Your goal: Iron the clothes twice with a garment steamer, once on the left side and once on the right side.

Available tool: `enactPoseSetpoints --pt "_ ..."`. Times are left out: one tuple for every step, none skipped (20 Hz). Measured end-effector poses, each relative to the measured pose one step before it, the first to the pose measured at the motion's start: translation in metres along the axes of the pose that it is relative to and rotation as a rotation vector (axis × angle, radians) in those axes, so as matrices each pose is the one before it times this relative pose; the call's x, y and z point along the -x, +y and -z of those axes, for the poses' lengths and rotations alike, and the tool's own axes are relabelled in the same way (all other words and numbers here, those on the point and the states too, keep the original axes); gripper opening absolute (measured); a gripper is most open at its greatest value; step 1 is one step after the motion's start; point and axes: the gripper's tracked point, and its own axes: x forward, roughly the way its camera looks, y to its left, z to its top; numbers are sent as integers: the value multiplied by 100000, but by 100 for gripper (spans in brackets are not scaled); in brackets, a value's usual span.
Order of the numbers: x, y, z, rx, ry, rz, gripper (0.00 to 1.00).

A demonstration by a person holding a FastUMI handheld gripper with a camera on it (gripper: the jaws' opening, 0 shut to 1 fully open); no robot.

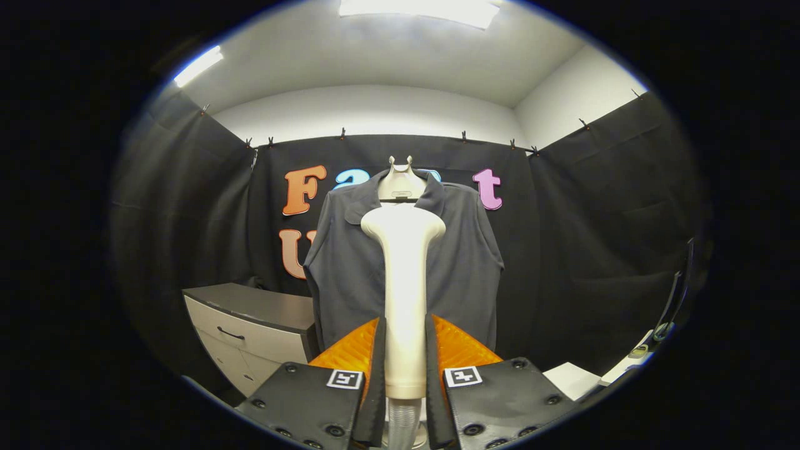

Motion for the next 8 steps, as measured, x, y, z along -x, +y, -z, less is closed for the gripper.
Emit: enactPoseSetpoints --pt "-129 -50 42 -104 35 143 34" --pt "-22 -44 11 58 50 117 34" --pt "-90 -8 5 89 -4 109 34" --pt "-42 8 62 78 -47 117 34" --pt "-61 -70 -21 -19 -134 109 34" --pt "-38 -61 -12 -90 -180 128 34" --pt "82 -72 -29 -144 -113 209 34" --pt "-27 -87 85 43 172 253 34"
